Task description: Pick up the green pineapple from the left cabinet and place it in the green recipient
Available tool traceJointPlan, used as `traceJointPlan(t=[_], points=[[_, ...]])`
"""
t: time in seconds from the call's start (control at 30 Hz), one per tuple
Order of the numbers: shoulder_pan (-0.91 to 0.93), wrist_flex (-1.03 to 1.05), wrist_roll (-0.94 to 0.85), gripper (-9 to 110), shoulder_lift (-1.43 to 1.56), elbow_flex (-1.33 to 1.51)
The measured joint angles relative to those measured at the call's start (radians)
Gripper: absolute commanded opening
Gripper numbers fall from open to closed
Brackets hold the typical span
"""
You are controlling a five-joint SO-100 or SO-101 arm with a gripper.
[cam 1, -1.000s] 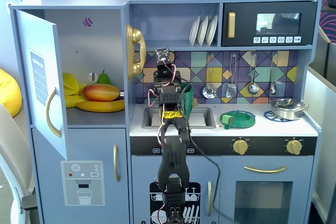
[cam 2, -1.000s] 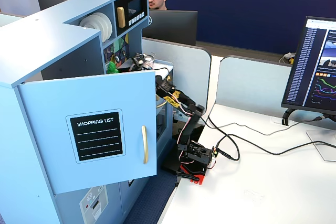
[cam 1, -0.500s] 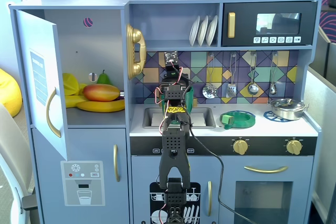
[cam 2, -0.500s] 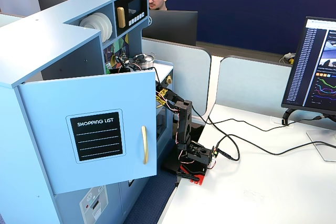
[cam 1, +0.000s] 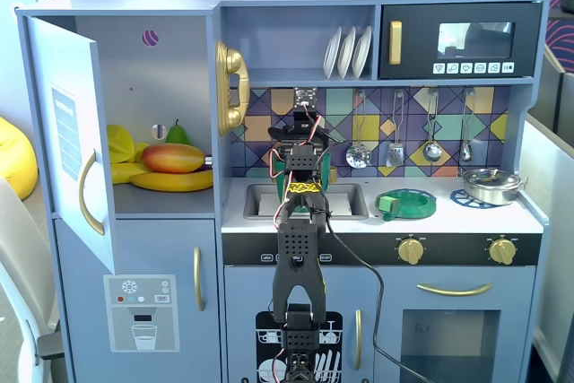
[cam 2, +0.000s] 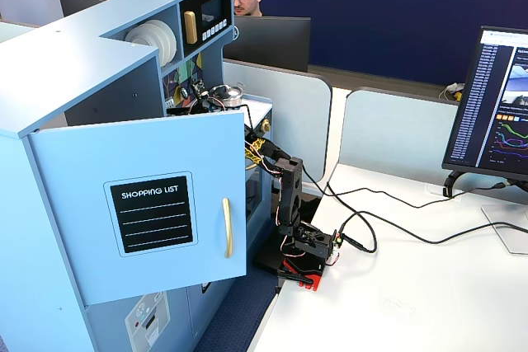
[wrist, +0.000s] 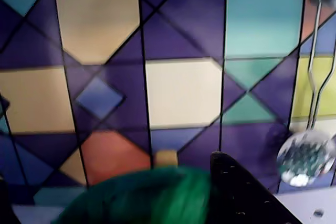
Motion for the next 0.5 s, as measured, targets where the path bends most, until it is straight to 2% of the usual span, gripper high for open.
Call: traceJointPlan(t=[0.17,0.33,0.5], points=[[0.002,-0.002,0.005,45,0.166,0.195],[-0.029,0.014,0.005,43,0.528,0.558],[-0.051,0.158,0.005,43,0.922,0.928]])
